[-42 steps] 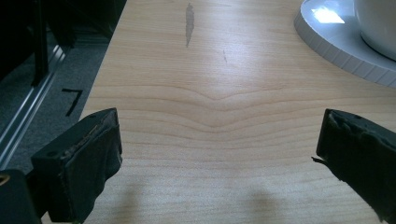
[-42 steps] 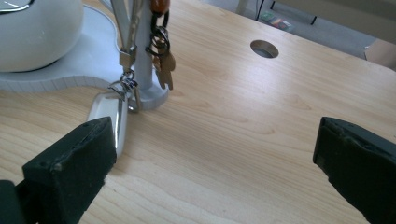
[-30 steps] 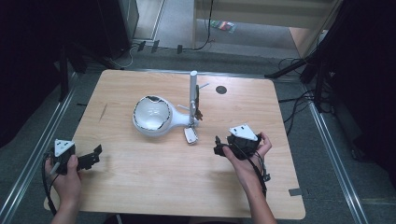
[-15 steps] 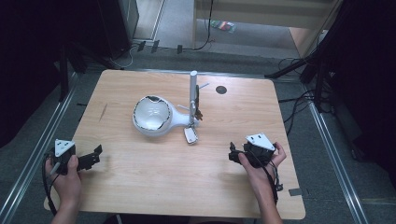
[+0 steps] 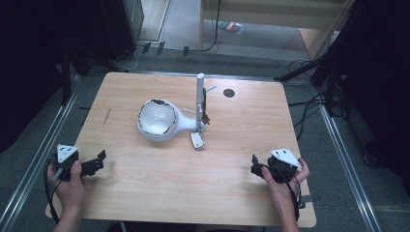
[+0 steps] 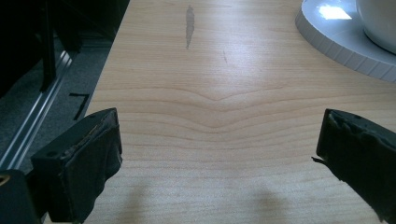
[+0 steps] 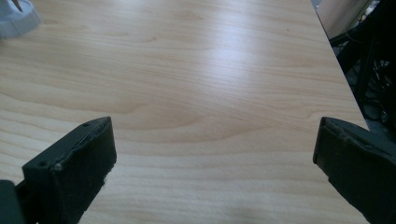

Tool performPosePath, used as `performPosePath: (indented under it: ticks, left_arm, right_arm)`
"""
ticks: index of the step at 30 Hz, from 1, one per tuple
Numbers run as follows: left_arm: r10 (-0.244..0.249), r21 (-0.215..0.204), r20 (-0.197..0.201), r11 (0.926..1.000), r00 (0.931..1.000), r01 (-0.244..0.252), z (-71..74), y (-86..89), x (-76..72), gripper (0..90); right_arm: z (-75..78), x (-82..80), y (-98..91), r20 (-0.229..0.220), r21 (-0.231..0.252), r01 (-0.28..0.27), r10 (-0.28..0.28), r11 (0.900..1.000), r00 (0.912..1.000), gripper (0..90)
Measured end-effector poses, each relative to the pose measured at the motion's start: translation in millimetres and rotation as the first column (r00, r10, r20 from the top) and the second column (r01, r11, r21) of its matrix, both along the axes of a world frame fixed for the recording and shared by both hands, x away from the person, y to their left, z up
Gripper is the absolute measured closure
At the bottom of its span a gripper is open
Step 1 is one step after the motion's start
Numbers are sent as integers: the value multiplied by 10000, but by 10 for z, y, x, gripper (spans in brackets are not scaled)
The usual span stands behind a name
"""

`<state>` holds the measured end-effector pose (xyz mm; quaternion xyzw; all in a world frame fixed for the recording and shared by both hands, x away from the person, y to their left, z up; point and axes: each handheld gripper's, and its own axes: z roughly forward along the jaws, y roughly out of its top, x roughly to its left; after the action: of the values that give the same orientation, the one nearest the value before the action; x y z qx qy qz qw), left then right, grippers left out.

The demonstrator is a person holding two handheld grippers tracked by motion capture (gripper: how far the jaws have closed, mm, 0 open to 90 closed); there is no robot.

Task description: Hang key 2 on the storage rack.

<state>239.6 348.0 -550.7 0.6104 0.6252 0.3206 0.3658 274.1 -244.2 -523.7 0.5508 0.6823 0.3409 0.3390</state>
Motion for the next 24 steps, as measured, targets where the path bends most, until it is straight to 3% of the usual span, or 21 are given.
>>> performPosePath:
  ticks: [15,24]
  left_arm:
    - [-118,17,-52,9999,9999,118,-2,-8,6,3]
    - [-170,43,-77,9998,9998,170,-2,-16,8,3]
  right_arm:
    - [-98,-167,-462,-314,321,782,-772,9964,9965,0]
    - [-171,-243,-623,-357,331,821,-809,9961,9961,0]
